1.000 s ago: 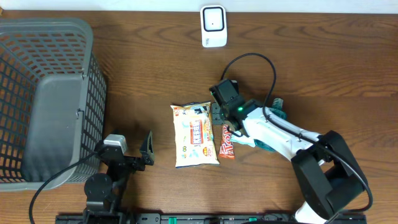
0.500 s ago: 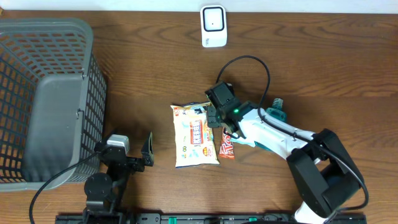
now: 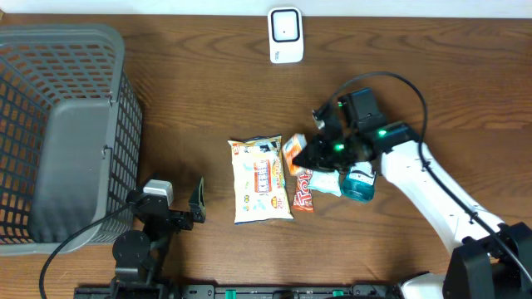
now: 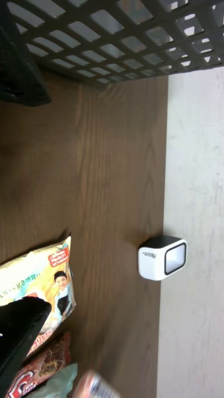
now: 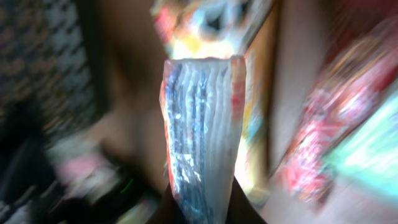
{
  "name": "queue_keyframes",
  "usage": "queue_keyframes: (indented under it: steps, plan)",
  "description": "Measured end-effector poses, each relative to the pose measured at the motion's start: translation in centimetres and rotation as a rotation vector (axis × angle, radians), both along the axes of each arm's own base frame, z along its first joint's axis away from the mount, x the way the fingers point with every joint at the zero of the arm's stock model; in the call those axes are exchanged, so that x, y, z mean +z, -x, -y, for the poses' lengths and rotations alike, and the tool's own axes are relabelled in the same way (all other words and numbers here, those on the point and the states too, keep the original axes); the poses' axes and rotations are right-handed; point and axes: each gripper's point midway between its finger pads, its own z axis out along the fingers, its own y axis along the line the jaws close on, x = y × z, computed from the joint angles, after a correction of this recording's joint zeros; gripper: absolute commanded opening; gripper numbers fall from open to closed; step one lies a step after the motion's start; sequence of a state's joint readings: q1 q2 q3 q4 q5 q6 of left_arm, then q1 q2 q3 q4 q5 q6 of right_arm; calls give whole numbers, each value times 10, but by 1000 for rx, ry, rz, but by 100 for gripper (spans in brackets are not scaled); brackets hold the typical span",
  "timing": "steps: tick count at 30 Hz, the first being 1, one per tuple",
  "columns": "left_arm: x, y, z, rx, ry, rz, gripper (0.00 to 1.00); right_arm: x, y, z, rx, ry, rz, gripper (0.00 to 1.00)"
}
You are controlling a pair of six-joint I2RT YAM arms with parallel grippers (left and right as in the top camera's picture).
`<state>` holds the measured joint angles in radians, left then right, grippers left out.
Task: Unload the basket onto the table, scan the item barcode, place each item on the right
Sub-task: 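Lift the orange box upward and hold it raised in the right gripper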
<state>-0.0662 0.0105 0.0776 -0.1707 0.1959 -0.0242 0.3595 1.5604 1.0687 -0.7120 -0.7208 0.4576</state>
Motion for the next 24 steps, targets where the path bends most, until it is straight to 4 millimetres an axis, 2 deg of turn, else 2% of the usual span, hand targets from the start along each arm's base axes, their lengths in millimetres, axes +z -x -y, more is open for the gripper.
queue_keyframes:
  steps: [6,12,20,24]
  plan:
    - [0,0,0,0,-2,0,98,30,42,-6,31,-218,-283,1]
    - [0,0,0,0,-3,0,98,54,76,-9,13,-318,-552,1]
    - [0,0,0,0,-2,-1,98,68,103,-4,-41,-317,-792,1]
    - [0,0,0,-1,-2,-1,98,75,109,-4,-54,-330,-854,1]
